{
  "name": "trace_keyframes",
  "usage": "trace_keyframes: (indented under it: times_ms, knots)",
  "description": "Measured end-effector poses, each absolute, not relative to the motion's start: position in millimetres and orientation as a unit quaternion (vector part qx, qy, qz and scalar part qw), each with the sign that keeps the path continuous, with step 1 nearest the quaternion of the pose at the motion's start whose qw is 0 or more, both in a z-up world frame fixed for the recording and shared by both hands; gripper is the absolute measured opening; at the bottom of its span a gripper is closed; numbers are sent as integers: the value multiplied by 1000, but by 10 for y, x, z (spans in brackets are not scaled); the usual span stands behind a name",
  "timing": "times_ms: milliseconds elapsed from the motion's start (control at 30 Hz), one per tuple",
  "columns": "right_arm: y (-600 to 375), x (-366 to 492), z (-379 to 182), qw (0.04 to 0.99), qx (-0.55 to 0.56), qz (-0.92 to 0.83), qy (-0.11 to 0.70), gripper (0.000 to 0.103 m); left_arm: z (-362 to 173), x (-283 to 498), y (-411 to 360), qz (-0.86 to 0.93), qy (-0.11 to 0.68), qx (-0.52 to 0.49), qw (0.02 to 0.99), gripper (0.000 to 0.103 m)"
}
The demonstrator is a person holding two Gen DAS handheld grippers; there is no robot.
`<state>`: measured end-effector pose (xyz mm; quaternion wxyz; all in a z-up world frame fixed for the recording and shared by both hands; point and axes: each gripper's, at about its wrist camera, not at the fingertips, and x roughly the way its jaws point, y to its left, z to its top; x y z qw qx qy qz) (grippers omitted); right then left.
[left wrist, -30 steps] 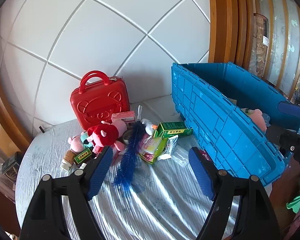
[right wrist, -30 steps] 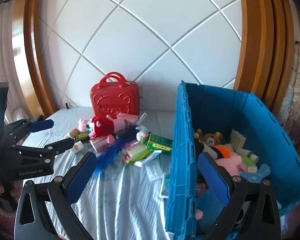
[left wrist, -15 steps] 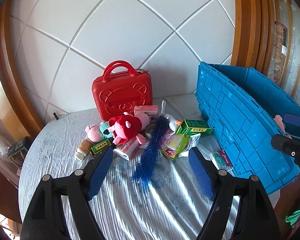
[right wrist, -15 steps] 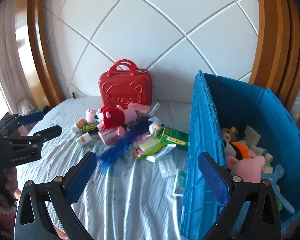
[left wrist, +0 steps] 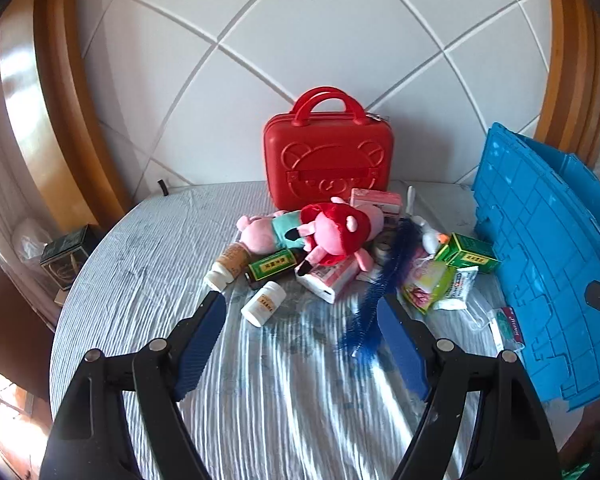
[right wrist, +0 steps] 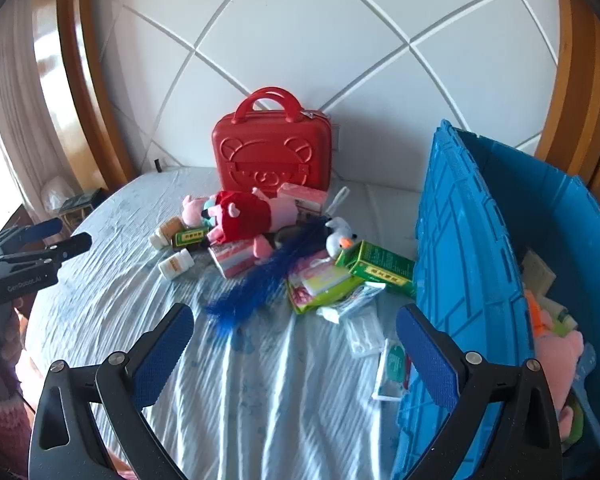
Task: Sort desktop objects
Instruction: 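Withdraw both tools from the crate back toward the bed pile, then grasp white pill bottle with left tool while right tool reaches under red plush pig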
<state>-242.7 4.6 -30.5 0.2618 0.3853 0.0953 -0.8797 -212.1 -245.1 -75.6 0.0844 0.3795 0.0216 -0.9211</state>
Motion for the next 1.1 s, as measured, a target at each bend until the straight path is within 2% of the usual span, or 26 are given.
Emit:
trace_keyframes:
  times_ms: [300,900,1100]
  knots:
    - [-374,-2733,-596,282,414,-859,105,103,-1119,-2240,-3018,-902,42,412,125,78]
    - [-1470,-3329,-1491,327,491,-792,155,103,-2176,-2869,-3356,-855,82,500,108,78]
    - [-1685,-3606,-1780,323,510,-779,168,103,-2509,-3167,-3443,-849,65,512,116,78]
